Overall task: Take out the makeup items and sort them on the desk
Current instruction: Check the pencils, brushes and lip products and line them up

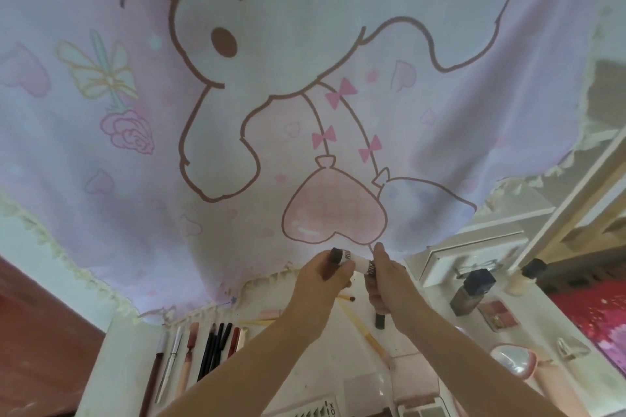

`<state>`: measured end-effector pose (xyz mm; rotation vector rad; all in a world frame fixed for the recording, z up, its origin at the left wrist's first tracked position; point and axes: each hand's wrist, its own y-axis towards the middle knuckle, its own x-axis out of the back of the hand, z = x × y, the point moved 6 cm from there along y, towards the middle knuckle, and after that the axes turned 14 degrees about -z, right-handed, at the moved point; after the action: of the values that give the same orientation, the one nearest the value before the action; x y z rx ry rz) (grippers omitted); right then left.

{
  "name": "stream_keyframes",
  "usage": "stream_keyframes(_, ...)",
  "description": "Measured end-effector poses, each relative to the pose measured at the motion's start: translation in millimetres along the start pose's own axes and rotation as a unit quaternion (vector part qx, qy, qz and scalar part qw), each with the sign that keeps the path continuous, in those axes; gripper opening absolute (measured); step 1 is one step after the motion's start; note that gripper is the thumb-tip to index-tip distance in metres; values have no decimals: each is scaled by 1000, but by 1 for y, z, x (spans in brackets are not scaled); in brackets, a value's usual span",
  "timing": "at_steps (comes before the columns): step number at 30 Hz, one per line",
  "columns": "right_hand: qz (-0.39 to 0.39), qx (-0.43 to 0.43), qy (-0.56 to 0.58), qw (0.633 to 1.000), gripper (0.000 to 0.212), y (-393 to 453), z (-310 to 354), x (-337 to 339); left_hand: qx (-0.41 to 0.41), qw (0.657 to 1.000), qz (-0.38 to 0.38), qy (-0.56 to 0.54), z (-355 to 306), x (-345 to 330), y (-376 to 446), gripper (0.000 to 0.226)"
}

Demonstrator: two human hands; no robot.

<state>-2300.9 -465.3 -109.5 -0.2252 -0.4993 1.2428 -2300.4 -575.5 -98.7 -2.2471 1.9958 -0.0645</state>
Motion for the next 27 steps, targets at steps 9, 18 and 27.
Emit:
stream_keyframes(9,-38,135,-129,982,41,13,39,30,142,976,-15,-164,-12,20,26,15)
stream_keyframes(18,51,158,-280,946,55,8,59,-3,-167,807,132,551,-43,7,16,17)
stream_keyframes(27,-1,152,-253,955,49,8,46,-9,-188,730,128,644,-33,-3,14,27)
